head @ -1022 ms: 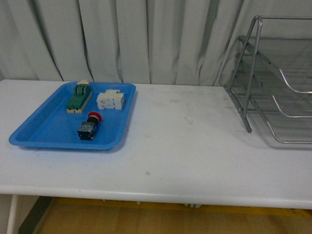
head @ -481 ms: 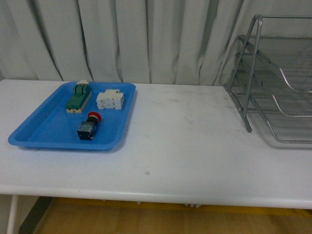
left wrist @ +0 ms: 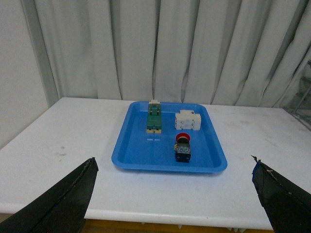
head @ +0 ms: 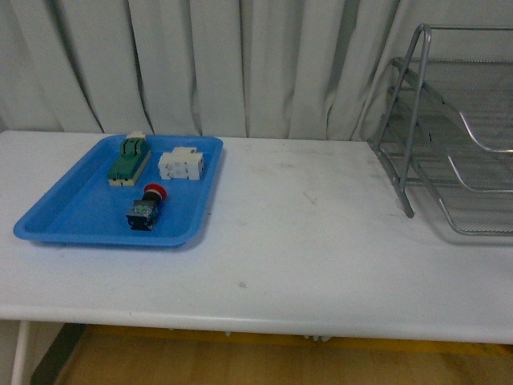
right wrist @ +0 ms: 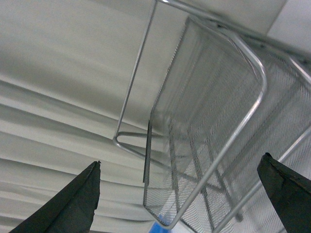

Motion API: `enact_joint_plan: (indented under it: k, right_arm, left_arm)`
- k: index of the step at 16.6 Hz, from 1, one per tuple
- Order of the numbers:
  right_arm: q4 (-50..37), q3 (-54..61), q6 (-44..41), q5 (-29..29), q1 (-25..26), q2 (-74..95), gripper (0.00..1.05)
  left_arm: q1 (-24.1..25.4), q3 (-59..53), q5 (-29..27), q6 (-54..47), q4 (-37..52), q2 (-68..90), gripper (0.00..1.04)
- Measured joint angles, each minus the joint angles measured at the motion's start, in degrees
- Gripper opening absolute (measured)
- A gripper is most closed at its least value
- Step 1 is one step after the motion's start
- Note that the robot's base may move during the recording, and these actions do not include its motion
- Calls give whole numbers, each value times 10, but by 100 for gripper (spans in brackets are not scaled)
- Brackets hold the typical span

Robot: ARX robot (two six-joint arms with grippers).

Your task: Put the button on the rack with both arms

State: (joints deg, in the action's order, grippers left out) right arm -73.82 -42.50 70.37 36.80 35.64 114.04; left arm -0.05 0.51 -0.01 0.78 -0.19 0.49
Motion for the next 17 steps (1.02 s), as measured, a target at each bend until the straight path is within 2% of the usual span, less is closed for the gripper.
enact_joint_plan:
  k: [3,5,12,17]
  right_arm:
    - [4,-4,118,5,-9,80,98]
    - [4,-11,152,3,-20,112,98]
    - [1,-77,139,-10,-45,164,98]
    - [3,-82,117,-10,-64,190,98]
  left_arm:
    - [0,0,0,0,0,0,98]
    - [0,0,0,0,0,0,98]
    - [0,0,0,0,0,0,98]
    - [0,0,0,0,0,0,98]
